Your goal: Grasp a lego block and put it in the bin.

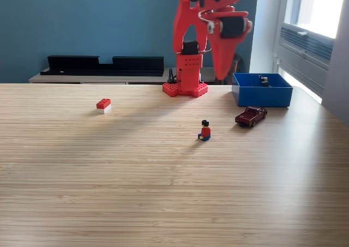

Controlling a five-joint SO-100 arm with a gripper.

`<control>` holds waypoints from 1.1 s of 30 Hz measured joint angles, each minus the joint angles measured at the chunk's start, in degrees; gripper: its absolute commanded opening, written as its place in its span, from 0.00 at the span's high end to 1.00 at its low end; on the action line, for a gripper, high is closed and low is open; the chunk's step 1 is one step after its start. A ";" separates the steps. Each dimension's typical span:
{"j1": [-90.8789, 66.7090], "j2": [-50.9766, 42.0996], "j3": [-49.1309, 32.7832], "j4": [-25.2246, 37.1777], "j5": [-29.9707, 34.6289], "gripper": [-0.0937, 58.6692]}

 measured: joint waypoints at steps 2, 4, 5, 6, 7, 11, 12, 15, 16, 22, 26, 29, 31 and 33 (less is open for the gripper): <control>3.34 0.00 -1.05 0.00 -0.62 1.00; 5.54 0.00 -1.67 0.00 -0.97 1.00; 6.33 0.00 -1.85 0.00 -1.14 1.00; 6.94 0.00 -1.93 0.00 -1.14 1.00; 7.47 0.00 -1.93 0.00 -1.14 1.00; 8.79 0.00 -1.93 0.00 -1.49 1.00; 9.14 0.00 -1.93 0.00 -1.67 1.00; 9.76 0.00 -1.93 0.00 -2.11 1.00; 9.84 0.00 -1.93 0.00 -2.20 1.00; 9.84 0.00 -1.93 0.09 -2.20 1.00; 10.02 0.00 -1.93 0.09 -2.20 1.00; 11.07 0.00 -1.93 0.09 -1.93 1.00; 11.87 0.00 -1.93 0.09 -1.58 1.00; 12.66 0.00 -1.93 0.09 -1.23 1.00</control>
